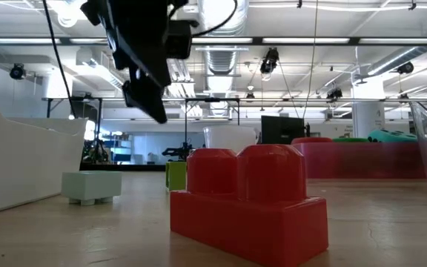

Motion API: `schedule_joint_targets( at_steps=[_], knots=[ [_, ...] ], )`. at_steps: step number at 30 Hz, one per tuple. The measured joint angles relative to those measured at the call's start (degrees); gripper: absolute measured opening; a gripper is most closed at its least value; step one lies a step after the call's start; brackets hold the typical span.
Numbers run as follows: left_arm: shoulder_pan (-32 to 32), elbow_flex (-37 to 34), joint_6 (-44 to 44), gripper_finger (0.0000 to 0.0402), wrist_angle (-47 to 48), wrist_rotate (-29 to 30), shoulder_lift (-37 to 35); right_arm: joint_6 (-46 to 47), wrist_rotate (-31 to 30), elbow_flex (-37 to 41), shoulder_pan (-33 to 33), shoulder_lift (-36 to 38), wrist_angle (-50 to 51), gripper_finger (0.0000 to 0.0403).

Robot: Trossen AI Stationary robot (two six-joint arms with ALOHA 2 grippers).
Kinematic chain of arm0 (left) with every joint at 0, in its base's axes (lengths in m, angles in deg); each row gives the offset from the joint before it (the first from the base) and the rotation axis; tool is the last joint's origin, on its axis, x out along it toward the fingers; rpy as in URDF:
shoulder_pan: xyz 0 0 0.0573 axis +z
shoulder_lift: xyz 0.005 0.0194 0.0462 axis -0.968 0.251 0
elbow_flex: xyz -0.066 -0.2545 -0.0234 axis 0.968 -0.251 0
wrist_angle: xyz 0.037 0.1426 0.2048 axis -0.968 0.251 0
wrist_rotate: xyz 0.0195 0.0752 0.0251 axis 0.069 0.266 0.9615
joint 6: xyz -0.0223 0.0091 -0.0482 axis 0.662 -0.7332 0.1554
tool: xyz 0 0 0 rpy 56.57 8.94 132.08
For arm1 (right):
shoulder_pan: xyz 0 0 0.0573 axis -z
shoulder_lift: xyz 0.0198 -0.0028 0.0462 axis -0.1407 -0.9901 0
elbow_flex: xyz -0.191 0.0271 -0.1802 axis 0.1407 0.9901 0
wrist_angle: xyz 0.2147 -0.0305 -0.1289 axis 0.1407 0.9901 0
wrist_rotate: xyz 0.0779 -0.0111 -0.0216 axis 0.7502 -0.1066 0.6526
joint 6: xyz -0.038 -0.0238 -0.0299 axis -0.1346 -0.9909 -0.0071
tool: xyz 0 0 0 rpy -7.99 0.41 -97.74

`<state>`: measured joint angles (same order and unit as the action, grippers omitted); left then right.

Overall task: Pick & Place Toys
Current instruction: Put the light green game piece into the transparent bin

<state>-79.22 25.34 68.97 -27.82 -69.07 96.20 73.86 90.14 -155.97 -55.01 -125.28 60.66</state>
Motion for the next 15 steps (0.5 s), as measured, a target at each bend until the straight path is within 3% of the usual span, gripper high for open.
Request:
schedule_joint_targets(
  at_steps=[15],
  knots=[
    [-6.67, 0.08, -6.36, 0.0375, -4.77, 14.44, 10.32, 0.0, -2.24, -1.6, -0.05, 0.0, 4.32, 0.0378]
  ],
)
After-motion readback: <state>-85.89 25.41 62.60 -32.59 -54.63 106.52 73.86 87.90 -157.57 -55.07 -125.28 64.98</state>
